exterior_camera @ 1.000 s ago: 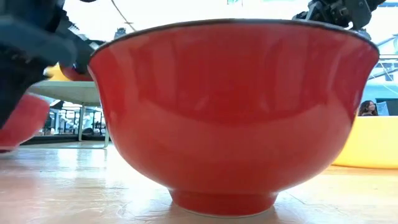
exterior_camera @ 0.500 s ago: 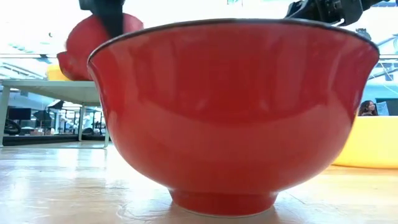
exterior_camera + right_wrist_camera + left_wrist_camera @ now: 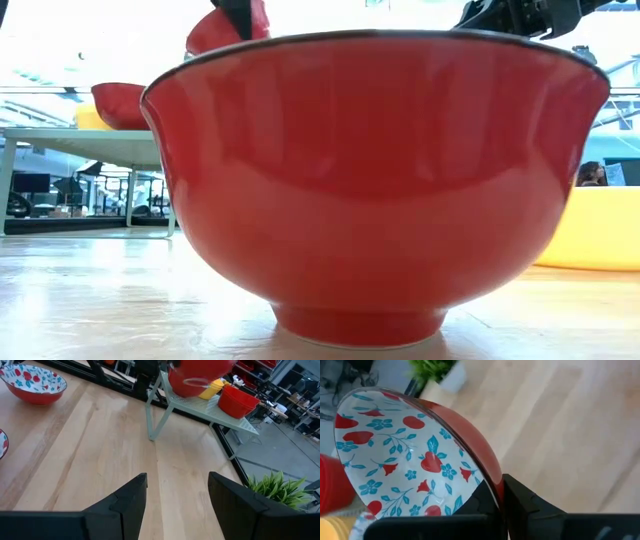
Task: Pick & Place Mini bowls
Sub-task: Stack the red and white bowl on the red and white bowl on the shelf, then stack the red and white bowl on the red and white bowls on the shelf
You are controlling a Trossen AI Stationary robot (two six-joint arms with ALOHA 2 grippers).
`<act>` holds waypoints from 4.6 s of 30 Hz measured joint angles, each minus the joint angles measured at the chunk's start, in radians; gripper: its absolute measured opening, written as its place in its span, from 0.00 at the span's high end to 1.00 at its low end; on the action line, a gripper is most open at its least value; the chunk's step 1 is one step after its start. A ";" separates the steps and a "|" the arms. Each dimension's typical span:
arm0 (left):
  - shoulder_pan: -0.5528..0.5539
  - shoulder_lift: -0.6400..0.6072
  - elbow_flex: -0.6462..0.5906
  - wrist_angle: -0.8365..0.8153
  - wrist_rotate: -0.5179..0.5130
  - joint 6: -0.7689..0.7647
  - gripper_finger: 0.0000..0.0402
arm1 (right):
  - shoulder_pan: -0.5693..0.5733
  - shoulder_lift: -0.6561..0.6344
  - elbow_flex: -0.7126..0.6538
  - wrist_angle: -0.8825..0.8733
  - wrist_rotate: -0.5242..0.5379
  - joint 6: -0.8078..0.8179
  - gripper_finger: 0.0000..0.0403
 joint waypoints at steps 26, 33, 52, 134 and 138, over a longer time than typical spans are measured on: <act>0.356 -0.210 -0.012 -0.002 0.163 0.084 0.96 | 0.000 0.000 0.000 -0.014 0.000 0.001 0.51; 0.415 -0.236 -0.090 -0.001 0.220 0.110 0.96 | 0.000 0.000 0.000 -0.049 0.000 0.051 0.51; 0.349 -0.474 -0.377 -0.004 0.321 0.059 0.96 | 0.000 0.000 0.000 -0.064 0.000 0.054 0.51; 0.287 -0.474 -0.421 0.091 0.381 0.020 0.80 | -0.001 0.000 0.000 0.003 0.000 0.052 0.51; 0.279 -0.474 -0.418 0.259 0.470 0.021 0.80 | -0.001 0.000 0.000 0.003 0.000 0.051 0.51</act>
